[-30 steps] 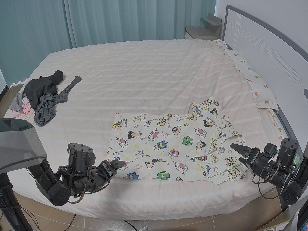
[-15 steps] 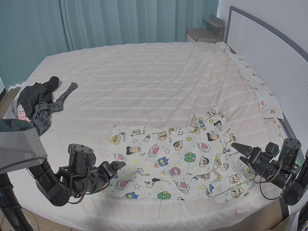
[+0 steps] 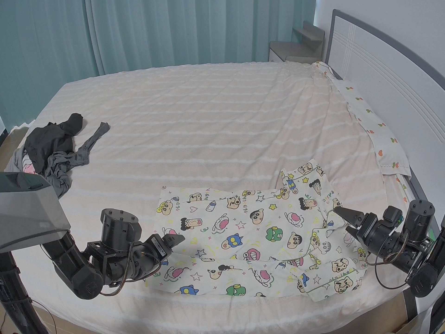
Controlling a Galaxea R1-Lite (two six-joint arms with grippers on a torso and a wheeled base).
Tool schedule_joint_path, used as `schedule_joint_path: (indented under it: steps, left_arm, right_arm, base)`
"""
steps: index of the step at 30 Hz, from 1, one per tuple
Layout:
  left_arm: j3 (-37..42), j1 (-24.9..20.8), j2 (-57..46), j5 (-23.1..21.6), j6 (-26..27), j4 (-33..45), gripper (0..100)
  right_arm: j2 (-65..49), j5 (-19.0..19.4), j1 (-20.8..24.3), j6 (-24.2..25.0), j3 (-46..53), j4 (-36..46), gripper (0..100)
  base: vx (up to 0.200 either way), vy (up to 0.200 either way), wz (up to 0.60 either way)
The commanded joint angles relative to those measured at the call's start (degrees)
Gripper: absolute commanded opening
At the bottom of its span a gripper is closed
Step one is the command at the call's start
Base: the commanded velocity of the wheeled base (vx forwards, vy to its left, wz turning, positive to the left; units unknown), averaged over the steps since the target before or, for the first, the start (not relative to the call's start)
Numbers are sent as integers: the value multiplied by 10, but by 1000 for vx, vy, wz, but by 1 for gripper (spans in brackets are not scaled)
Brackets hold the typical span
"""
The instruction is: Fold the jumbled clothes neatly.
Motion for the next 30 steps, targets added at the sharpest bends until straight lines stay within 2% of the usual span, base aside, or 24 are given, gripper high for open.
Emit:
schedule_joint_path:
  steps: [1,10,14,19,25,30]
  left_arm:
    - [-1,-2,1,0,0,0,100]
    - [-3,-1,2,3,0,-1,100]
    - [-5,-2,2,45,0,-25,100]
    - [1,-2,0,41,-3,-35,100]
    - [1,-2,2,42,0,-35,100]
    - [1,-2,2,42,0,-35,100]
  right_arm:
    - [3,0,0,0,-1,-8,100]
    - [4,0,0,0,0,-8,100]
    - [12,0,0,-1,0,-8,100]
    - [20,0,0,-3,0,-8,100]
    - [20,0,0,-9,0,-8,100]
    - [21,1,0,-8,0,-8,100]
  base:
    - [0,-200,0]
    - [0,-200,0]
    - [0,0,0]
    - [0,0,0]
    - [200,0,0]
    - [80,0,0]
